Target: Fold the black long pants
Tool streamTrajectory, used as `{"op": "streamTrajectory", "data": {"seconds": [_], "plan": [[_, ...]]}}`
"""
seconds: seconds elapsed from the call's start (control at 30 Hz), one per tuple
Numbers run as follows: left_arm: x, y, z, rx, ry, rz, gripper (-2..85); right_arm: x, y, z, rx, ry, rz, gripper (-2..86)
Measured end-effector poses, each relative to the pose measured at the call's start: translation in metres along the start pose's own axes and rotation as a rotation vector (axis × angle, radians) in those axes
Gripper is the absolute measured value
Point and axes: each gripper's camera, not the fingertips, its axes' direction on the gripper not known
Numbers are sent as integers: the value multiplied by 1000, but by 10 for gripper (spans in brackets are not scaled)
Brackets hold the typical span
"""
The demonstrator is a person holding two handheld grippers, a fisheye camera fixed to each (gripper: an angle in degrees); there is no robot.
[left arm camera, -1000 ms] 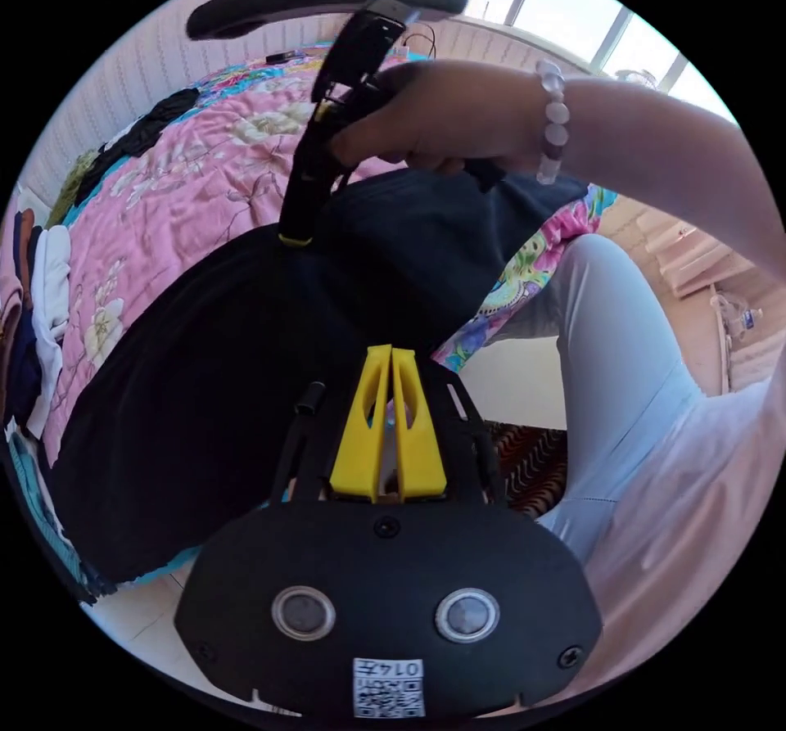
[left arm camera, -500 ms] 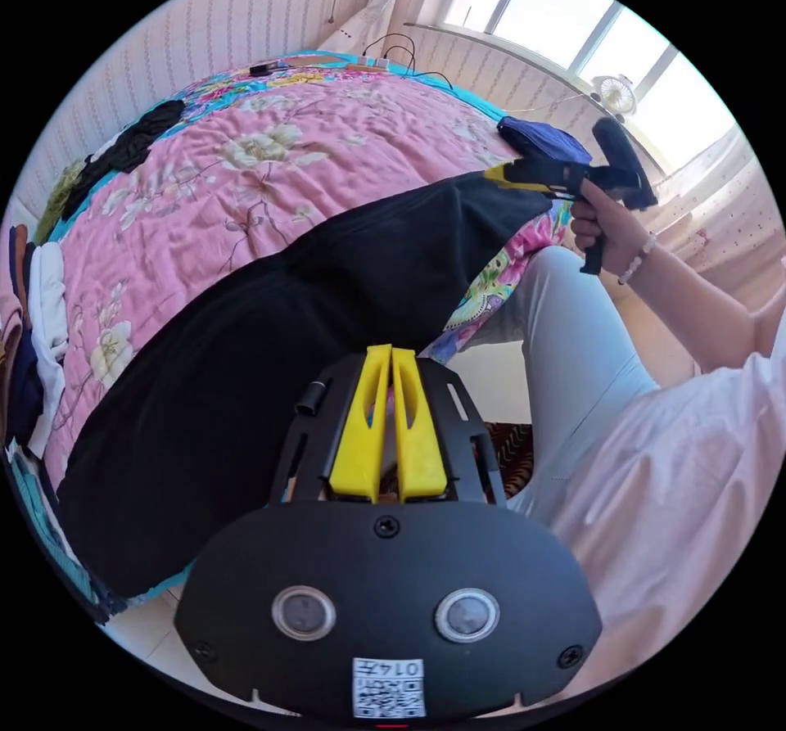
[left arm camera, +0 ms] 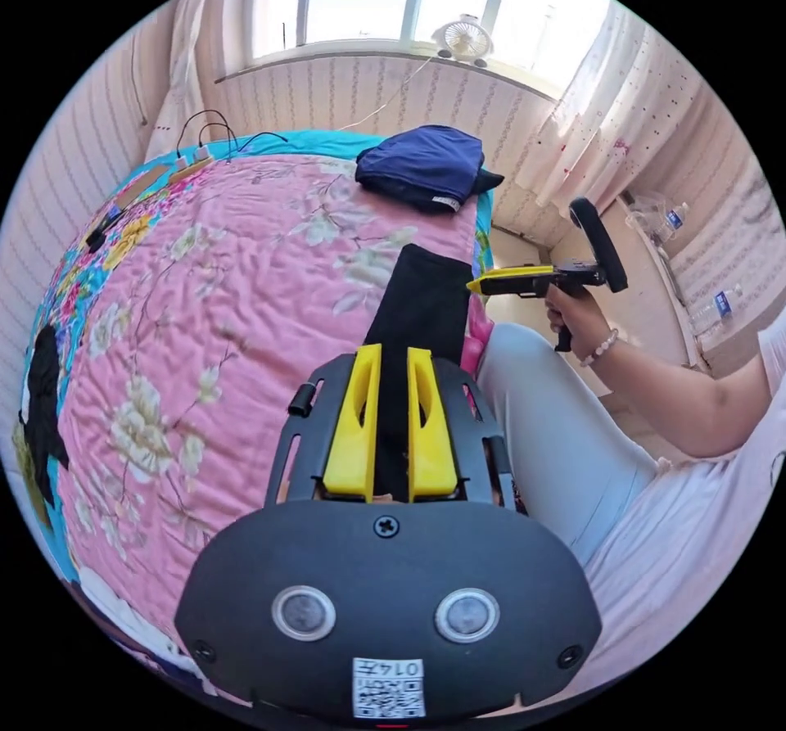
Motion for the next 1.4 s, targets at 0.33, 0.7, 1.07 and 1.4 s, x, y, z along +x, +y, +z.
{"op": "streamTrajectory", "data": {"seconds": [0.33,0.7,1.07,1.4], "plan": [[21,-121,85,-119,32,112,85,7,21,1,96,-10,-95,33],[31,-145,133,-250,87,140,68,15,36,10,73,-61,-137,17],[50,-83,58,-96,45,150,44,17,54,17,42,-121,-140,14],[26,89,-97,168,50,2,32,-41,103,-35,30,-399,-311,9]]}}
